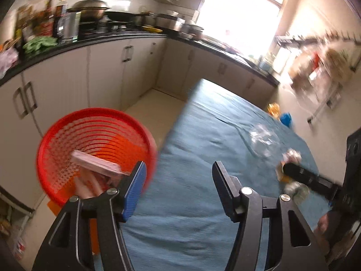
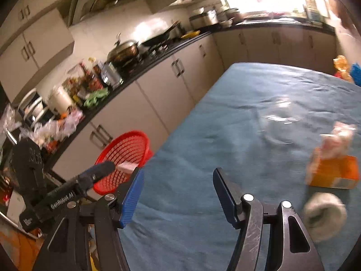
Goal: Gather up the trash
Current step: 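Move both grippers back to the remaining trash on the table, then grasp the white rolled cloth with the left gripper while the right grasps the orange tissue box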
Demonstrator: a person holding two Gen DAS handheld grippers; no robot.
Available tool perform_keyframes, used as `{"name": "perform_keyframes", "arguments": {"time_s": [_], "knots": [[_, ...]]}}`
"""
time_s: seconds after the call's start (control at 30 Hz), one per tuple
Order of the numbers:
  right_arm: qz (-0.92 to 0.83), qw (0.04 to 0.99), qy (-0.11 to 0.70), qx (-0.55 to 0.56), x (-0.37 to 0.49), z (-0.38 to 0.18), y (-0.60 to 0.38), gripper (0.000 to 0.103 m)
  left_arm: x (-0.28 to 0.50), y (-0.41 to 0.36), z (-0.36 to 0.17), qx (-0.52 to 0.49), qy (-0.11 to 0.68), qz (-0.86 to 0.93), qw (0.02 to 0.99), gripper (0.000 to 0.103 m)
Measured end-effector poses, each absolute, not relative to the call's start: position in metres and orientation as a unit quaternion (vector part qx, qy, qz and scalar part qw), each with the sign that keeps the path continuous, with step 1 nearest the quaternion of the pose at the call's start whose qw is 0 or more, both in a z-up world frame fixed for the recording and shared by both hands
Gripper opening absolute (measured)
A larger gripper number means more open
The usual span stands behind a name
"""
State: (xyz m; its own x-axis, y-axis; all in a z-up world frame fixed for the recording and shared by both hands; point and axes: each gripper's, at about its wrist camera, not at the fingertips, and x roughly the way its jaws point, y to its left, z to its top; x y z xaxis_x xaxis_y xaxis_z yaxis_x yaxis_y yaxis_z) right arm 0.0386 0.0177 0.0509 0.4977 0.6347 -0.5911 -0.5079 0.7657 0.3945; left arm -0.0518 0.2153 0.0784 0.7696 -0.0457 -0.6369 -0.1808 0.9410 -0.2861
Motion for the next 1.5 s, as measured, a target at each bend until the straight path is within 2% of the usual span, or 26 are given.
{"name": "perform_keyframes", "arguments": {"time_s": [0.17,0.27,0.37,0.47,0.67,0.9,0.93,0.97,1.0,1.1,1.17,1.37,1.5], "knots": [[0.273,0.889,0.352,0.105,0.050,0.061,-0.057,0.068,-0.037,0.156,0.084,-0.127,0.360,-0.011,0.924,0.068],[0.220,0.898,0.364,0.113,0.067,0.059,-0.107,0.067,-0.028,0.120,0.084,-0.116,0.378,-0.045,0.917,0.079],[0.203,0.898,0.368,0.128,0.083,0.053,-0.153,0.067,-0.020,0.084,0.082,-0.104,0.395,-0.078,0.909,0.080],[0.177,0.899,0.365,0.163,0.091,0.038,-0.192,0.067,-0.008,0.036,0.073,-0.085,0.424,-0.114,0.895,0.089],[0.176,0.871,0.383,0.252,0.104,0.017,-0.232,0.067,0.021,-0.039,0.045,-0.025,0.465,-0.124,0.876,0.090],[0.171,0.863,0.395,0.265,0.112,0.007,-0.233,0.067,0.046,-0.076,0.020,0.027,0.457,-0.095,0.884,0.090],[0.176,0.860,0.399,0.266,0.115,0.004,-0.230,0.064,0.047,-0.076,0.019,0.028,0.451,-0.087,0.888,0.089],[0.179,0.859,0.401,0.264,0.118,0.001,-0.228,0.060,0.048,-0.075,0.018,0.029,0.445,-0.079,0.891,0.083],[0.180,0.859,0.403,0.260,0.122,-0.001,-0.225,0.058,0.049,-0.073,0.017,0.028,0.444,-0.082,0.892,0.071],[0.183,0.858,0.407,0.255,0.131,-0.011,-0.218,0.053,0.051,-0.061,0.016,0.005,0.449,-0.091,0.889,0.048],[0.182,0.857,0.409,0.256,0.139,-0.017,-0.215,0.049,0.049,-0.051,0.020,-0.002,0.443,-0.097,0.891,0.043],[0.204,0.844,0.424,0.258,0.149,-0.030,-0.206,0.045,0.042,0.002,0.030,-0.026,0.411,-0.060,0.909,0.043],[0.261,0.811,0.465,0.241,0.139,-0.029,-0.190,0.045,0.041,0.041,0.034,-0.052,0.397,-0.020,0.916,0.043]]}}
